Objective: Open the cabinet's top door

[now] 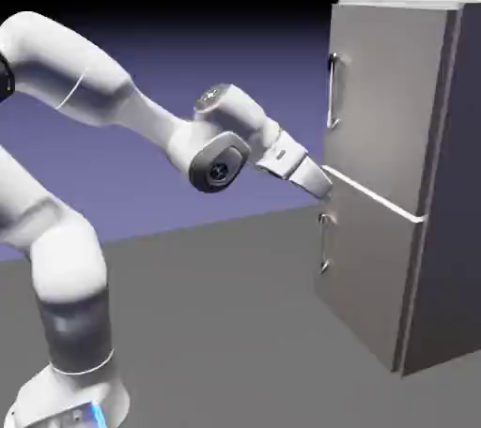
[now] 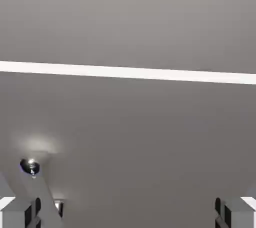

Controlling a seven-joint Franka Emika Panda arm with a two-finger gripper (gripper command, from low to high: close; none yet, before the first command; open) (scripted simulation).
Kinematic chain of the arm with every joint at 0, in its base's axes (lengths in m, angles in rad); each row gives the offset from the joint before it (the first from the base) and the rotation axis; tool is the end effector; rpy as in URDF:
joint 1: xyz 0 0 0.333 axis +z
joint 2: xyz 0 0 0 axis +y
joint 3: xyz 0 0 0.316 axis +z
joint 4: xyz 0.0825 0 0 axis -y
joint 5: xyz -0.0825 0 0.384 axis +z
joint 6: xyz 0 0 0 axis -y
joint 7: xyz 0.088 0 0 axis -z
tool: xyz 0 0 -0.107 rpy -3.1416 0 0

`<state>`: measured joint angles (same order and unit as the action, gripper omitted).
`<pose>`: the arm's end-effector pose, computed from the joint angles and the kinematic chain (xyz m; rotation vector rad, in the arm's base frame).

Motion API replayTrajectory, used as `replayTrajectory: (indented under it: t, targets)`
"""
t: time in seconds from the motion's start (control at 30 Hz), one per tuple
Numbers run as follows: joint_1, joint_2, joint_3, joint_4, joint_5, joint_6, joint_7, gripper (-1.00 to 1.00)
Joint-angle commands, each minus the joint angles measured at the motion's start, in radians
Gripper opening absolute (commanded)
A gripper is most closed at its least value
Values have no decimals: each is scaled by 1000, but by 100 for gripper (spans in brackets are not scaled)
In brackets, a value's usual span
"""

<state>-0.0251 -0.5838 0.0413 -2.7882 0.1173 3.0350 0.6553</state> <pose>0.3911 -0.0020 0.4737 -2.4483 0.9595 -1.0776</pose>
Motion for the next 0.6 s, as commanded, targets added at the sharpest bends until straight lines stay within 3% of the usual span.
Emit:
replayTrajectory:
  t: [0.0, 0.57]
  targets:
    - [-14, -5, 15, 8, 44, -1, -32, 0]
    - [-248, -92, 276, 145, 783, -14, -572, 0]
